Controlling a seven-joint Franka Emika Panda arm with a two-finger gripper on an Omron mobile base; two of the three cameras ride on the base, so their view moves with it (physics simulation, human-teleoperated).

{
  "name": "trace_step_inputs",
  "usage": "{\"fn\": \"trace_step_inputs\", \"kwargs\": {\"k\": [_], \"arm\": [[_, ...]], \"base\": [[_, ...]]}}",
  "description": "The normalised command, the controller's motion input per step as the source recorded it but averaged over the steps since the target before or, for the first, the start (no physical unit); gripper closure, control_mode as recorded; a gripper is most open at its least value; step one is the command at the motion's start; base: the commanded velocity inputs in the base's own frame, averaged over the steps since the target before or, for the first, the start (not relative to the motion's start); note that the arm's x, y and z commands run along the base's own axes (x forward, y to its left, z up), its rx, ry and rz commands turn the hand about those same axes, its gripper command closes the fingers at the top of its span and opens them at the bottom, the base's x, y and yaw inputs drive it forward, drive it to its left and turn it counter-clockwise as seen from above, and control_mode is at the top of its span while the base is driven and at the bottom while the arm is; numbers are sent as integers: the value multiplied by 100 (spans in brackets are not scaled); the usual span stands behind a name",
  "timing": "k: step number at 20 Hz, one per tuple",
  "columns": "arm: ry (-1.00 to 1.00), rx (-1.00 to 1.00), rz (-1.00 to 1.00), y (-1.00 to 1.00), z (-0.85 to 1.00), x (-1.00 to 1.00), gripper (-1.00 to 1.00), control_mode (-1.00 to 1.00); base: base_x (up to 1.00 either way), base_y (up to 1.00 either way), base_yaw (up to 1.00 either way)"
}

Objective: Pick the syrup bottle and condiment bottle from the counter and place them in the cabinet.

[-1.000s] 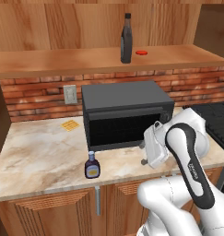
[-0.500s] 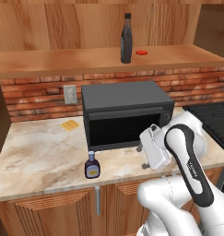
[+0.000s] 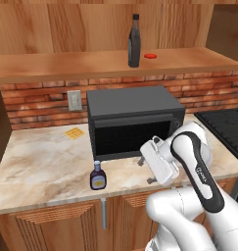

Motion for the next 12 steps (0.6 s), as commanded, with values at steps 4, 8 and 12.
{"fn": "trace_step_inputs", "kwargs": {"k": [4, 8, 12], "arm": [[0, 0, 1, 33, -4, 3, -100, -100], [0, 0, 0, 33, -6, 2, -100, -100], [0, 0, -1, 19, -9, 3, -100, -100]], "base": [[0, 0, 0], [0, 0, 0], [0, 0, 0]]}}
